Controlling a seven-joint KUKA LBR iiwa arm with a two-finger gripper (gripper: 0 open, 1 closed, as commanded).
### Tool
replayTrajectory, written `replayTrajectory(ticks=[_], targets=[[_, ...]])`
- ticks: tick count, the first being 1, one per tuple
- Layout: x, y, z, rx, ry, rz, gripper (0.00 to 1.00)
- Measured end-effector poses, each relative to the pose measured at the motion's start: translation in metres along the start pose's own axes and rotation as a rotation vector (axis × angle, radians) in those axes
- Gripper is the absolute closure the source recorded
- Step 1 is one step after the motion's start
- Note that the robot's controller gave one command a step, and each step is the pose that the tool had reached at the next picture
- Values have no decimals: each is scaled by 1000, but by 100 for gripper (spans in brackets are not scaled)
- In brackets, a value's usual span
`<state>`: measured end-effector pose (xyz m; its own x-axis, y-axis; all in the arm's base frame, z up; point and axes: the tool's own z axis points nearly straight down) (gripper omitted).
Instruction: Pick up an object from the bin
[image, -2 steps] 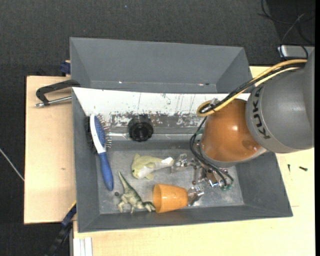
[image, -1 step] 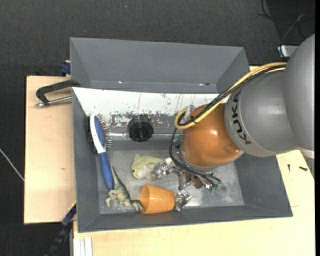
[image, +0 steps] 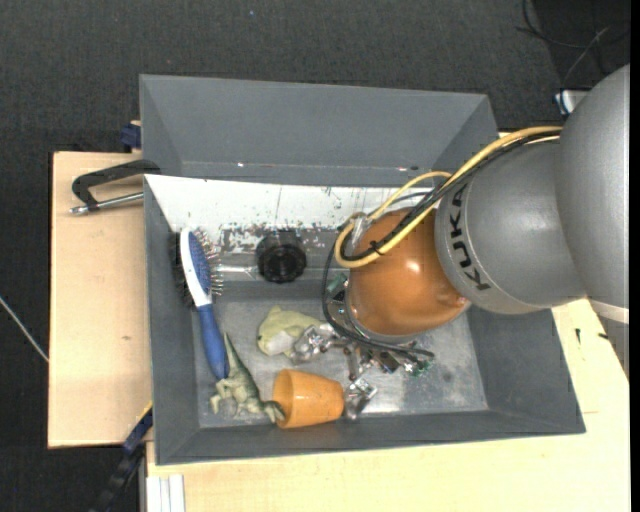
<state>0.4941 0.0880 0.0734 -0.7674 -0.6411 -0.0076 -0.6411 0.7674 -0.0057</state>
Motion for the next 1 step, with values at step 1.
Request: replayTrajectory(ticks=[1], targets=[[-16, 16, 1, 0, -3, -257, 0]])
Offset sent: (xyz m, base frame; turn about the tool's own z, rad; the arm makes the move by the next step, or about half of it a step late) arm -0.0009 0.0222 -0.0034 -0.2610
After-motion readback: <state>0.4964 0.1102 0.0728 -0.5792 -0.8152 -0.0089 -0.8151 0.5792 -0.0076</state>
